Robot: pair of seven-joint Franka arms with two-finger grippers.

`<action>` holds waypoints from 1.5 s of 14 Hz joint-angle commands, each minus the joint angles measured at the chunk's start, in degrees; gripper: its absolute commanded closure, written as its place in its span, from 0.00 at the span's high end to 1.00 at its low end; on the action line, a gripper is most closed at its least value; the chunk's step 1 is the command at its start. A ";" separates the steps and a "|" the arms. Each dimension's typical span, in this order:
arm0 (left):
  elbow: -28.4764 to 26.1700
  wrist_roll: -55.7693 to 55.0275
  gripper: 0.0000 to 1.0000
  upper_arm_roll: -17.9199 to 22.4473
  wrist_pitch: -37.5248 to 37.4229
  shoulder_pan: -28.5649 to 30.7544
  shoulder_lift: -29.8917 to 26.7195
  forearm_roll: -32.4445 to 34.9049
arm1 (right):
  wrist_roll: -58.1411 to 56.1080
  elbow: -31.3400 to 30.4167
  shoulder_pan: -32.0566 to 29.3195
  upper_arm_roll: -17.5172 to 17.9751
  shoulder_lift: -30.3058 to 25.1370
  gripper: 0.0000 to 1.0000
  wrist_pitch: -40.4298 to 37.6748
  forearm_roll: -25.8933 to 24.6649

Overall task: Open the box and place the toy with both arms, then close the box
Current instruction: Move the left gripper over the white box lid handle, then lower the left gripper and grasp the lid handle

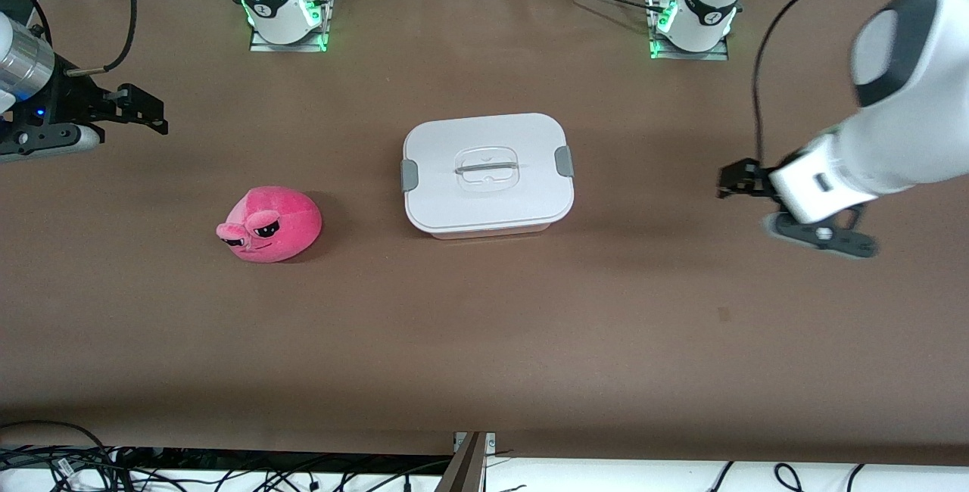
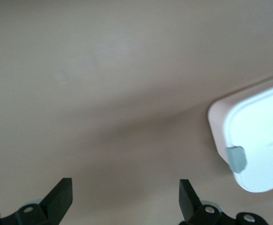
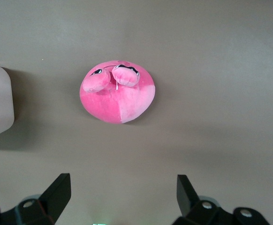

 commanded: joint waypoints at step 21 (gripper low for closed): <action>-5.17 24.10 1.00 0.25 25.61 -33.74 14.22 9.31 | 0.08 0.84 -0.15 0.46 -0.29 1.00 -0.45 0.00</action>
